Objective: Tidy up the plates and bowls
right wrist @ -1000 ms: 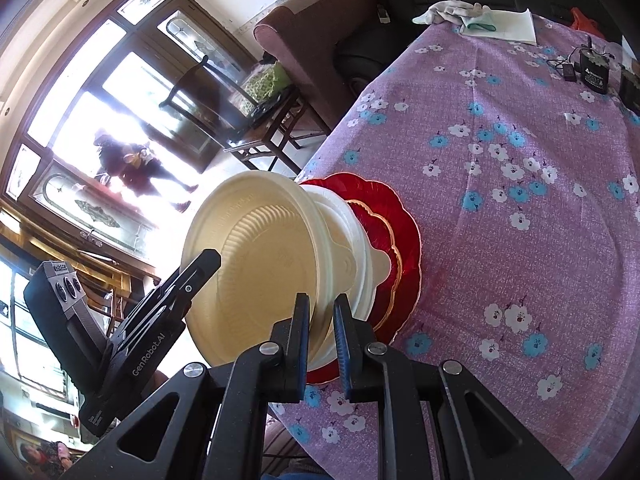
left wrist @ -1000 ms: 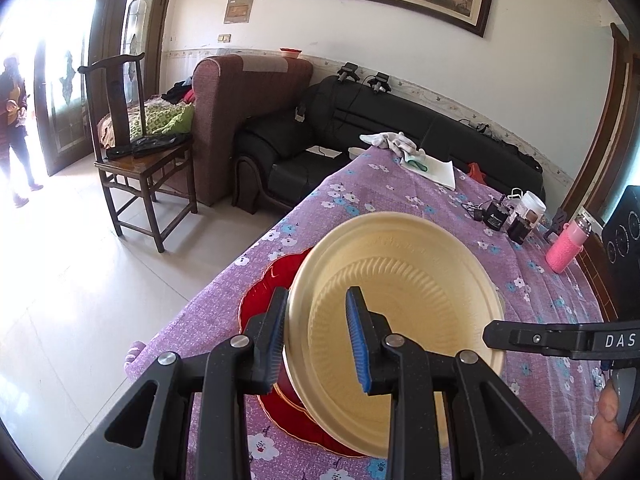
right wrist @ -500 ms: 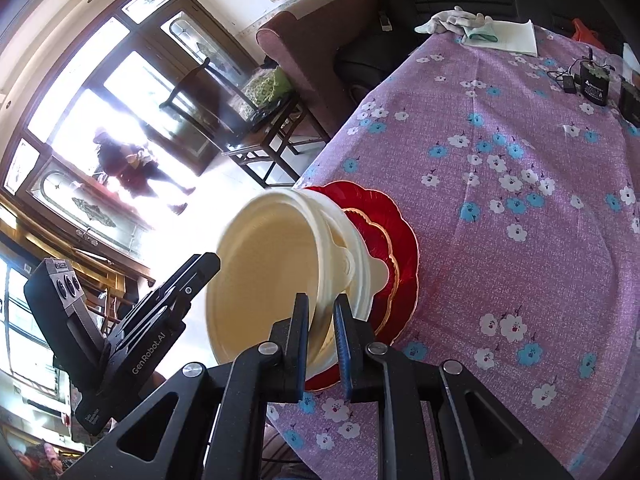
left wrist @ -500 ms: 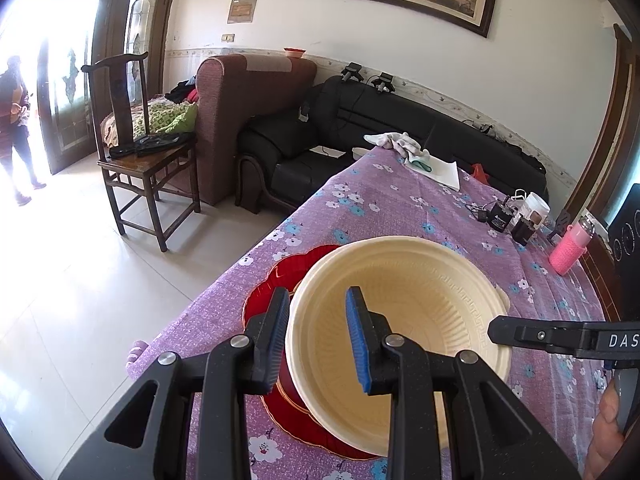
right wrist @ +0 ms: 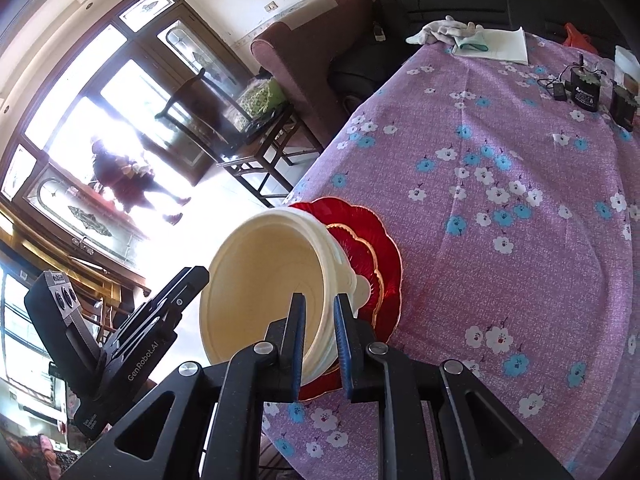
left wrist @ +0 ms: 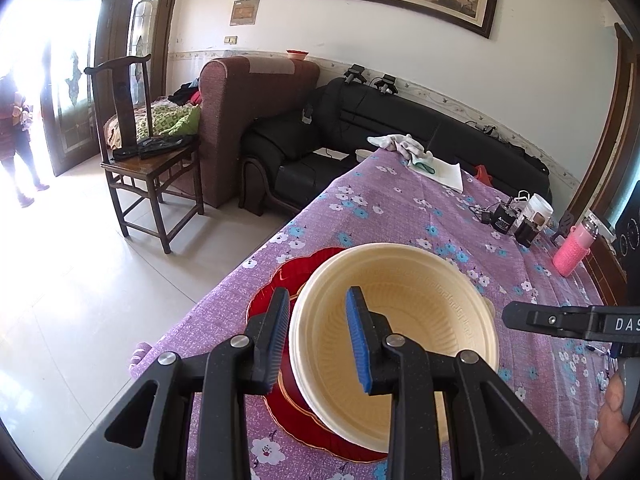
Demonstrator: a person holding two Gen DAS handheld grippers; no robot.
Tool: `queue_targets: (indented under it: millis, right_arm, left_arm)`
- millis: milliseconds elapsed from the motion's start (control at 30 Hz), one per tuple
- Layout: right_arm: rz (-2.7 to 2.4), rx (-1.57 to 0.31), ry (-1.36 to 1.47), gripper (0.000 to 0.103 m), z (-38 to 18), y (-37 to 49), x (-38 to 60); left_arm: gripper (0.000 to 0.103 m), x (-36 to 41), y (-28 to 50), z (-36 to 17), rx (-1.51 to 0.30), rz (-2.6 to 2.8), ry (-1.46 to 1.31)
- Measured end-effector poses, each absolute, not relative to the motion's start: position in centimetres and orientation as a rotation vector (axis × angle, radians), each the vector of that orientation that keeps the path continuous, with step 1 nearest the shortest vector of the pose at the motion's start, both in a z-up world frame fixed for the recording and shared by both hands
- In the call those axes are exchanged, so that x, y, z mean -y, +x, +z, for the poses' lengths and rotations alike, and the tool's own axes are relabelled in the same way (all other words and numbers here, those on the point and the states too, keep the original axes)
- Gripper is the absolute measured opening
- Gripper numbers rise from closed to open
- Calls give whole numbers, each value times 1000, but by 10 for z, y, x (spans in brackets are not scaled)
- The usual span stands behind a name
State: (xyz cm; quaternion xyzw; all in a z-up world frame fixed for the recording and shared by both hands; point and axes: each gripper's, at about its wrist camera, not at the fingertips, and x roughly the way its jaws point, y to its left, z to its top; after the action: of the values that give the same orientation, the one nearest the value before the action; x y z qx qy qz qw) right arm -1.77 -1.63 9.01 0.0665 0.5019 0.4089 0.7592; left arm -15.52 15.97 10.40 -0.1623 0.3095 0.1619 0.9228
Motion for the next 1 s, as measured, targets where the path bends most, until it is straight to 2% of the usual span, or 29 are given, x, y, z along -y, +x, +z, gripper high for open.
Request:
queue_targets:
  millis: [500, 733, 833, 1000]
  right_arm:
    - [880, -1094, 187, 17, 86, -14, 33]
    - [861, -1113, 208, 20, 74, -9, 42]
    - [852, -1117, 208, 28, 68, -8, 44]
    - [838, -1132, 218, 30, 54, -4, 51]
  left_arm:
    - [30, -162, -156, 104, -633, 336, -339]
    - [40, -161, -160, 104, -622, 348, -345]
    - [53, -168, -164, 107, -602, 350, -364]
    - [54, -204, -180, 103, -595, 383, -452]
